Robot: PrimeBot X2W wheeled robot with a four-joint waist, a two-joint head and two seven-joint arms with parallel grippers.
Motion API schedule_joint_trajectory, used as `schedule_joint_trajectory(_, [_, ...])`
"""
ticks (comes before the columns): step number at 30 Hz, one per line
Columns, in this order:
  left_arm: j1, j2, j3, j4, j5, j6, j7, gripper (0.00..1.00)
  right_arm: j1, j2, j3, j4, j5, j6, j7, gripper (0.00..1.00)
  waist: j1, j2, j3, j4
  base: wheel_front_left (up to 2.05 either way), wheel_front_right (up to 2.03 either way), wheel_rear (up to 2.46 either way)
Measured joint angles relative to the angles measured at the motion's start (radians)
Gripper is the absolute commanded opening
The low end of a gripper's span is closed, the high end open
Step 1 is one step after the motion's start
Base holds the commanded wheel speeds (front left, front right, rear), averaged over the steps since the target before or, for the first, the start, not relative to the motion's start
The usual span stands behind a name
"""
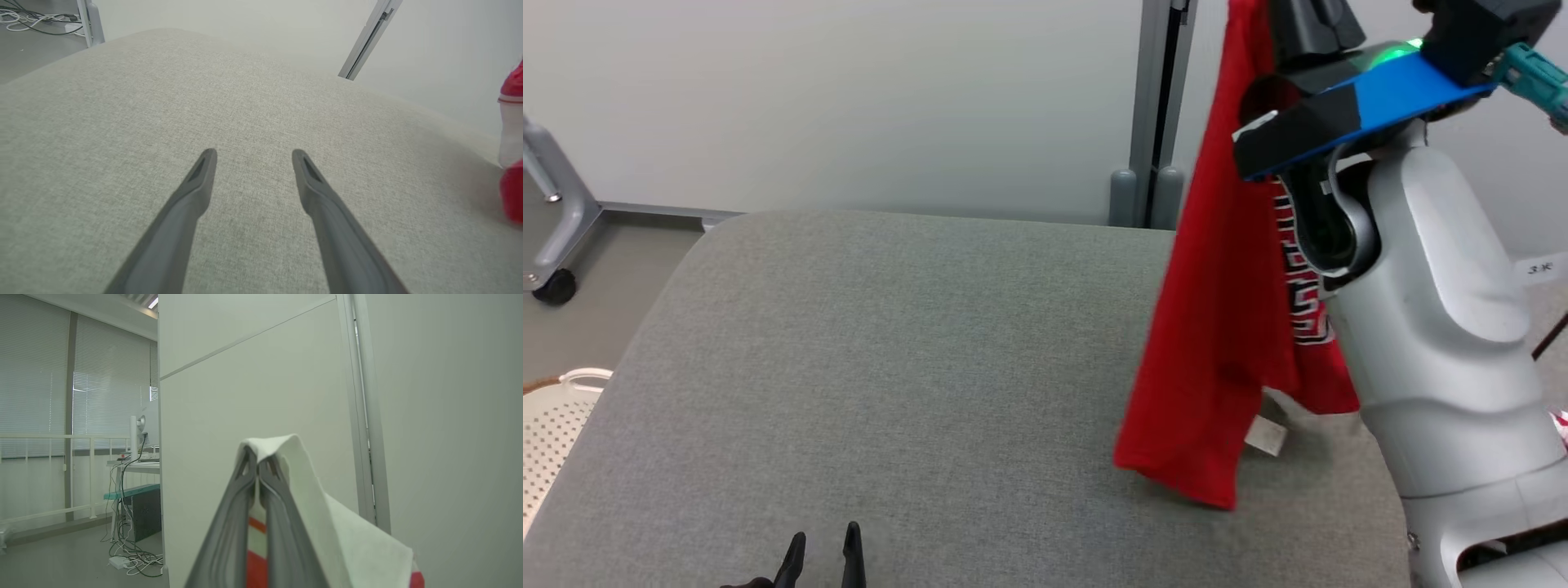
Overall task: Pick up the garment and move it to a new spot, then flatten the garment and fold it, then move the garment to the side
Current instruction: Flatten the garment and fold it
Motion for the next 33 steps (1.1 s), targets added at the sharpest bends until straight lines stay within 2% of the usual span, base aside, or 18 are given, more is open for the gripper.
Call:
schedule_joint_trajectory(2, [0.0,0.0,-0.004,0.002,-0.001,0.0,0.0,1.0,-0.036,0.003,0.04,0.022,0.024,0.0,-0.027,0.0,0.0,0.0,0.002,0.017,0.0,0.0,0.0])
schedule_joint_trajectory(4, [0.0,0.0,-0.007,0.004,-0.004,0.0,0.0,1.0,-0.086,0.004,0.037,0.044,0.026,0.0,-0.049,0.0,0.0,0.0,0.005,0.029,0.0,0.0,0.0])
schedule_joint_trajectory(10, [0.002,0.0,0.014,-0.002,-0.015,0.0,0.0,1.0,-0.091,0.005,-0.085,0.169,-0.075,0.0,-0.065,0.0,-0.0001,-0.0001,0.013,0.016,0.0,0.0,0.0])
schedule_joint_trajectory(15, [-0.002,-0.001,0.017,-0.018,-0.016,0.0,0.0,1.0,0.095,0.0,-0.23,0.304,-0.235,0.0,-0.067,0.0,0.0001,-0.0001,0.042,-0.033,0.0,0.0,0.0])
schedule_joint_trajectory(19, [-0.031,0.005,0.004,-0.032,-0.018,0.0,0.0,1.0,0.252,0.0,-0.289,0.332,-0.332,0.0,-0.067,0.0,0.0002,-0.0001,0.075,-0.065,0.0,0.0,0.0])
schedule_joint_trajectory(22, [-0.047,0.016,-0.013,-0.042,-0.027,0.0,0.0,1.0,0.375,0.002,-0.313,0.336,-0.344,0.0,-0.067,0.0,0.0001,-0.0001,0.089,-0.082,0.0,0.0,0.0])
schedule_joint_trajectory(23, [-0.049,0.018,-0.019,-0.046,-0.031,0.0,0.0,1.0,0.41,0.002,-0.316,0.335,-0.343,0.0,-0.067,0.07,0.0001,-0.0001,0.093,-0.087,0.0,0.0,0.0])
schedule_joint_trajectory(24, [-0.054,0.021,-0.027,-0.049,-0.034,0.0,0.0,1.0,0.441,0.002,-0.325,0.328,-0.337,0.0,-0.067,0.38,0.0,-0.0001,0.095,-0.091,0.0,0.0,0.0])
schedule_joint_trajectory(25, [-0.058,0.023,-0.032,-0.053,-0.035,0.0,0.0,1.0,0.467,0.002,-0.327,0.323,-0.322,0.0,-0.067,1.0,0.0001,-0.0001,0.096,-0.096,0.0,0.0,0.0])
schedule_joint_trajectory(33, [-0.109,0.043,-0.091,-0.079,-0.074,0.0,0.0,1.0,0.593,0.001,-0.291,0.22,-0.251,0.0,-0.068,1.0,0.0,-0.0001,0.129,-0.141,0.0,0.0,0.0])
